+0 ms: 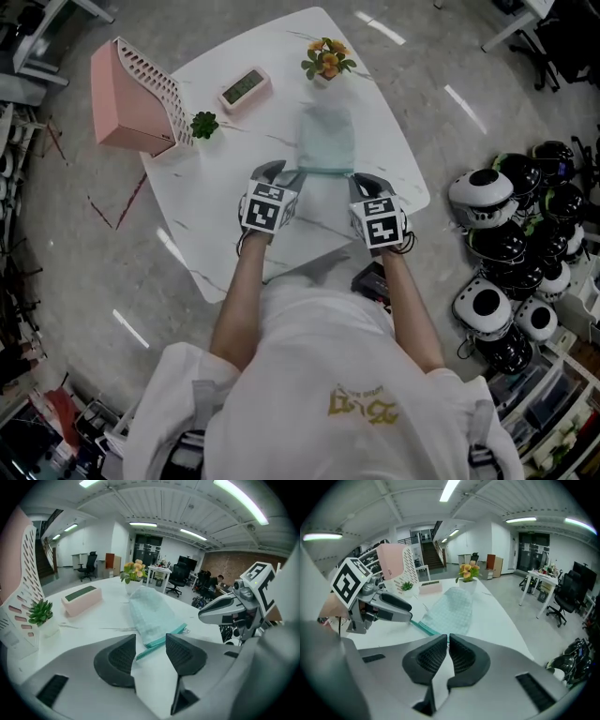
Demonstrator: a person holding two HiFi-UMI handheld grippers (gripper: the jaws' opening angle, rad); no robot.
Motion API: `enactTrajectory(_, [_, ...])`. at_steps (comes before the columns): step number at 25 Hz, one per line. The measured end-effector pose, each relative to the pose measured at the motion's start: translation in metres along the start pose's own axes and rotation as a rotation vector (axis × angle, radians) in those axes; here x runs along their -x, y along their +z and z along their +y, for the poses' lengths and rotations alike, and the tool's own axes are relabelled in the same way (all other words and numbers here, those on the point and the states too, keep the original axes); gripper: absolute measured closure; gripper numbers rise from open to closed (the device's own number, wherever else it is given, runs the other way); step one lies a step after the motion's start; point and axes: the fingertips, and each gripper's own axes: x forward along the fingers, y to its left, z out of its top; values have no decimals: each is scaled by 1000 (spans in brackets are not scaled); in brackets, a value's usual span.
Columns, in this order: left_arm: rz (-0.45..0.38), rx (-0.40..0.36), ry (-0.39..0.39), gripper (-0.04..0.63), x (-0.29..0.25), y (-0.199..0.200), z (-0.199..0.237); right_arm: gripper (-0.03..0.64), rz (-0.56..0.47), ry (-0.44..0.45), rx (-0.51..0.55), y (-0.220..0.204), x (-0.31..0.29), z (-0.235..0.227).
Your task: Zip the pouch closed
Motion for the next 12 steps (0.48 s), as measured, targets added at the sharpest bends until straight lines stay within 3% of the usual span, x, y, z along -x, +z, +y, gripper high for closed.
enactTrajectory(3, [-64,43,-36,370,16,15,-15,604,-99,-40,-41,18,20,-4])
enactTrajectory(9, [-200,57,-61,420,53,41,-36,604,-251,-36,-147,43,59,0])
enactTrajectory(12, [-257,56,-63,477,73,50,-45,604,-303,-20,-167,49,72,10])
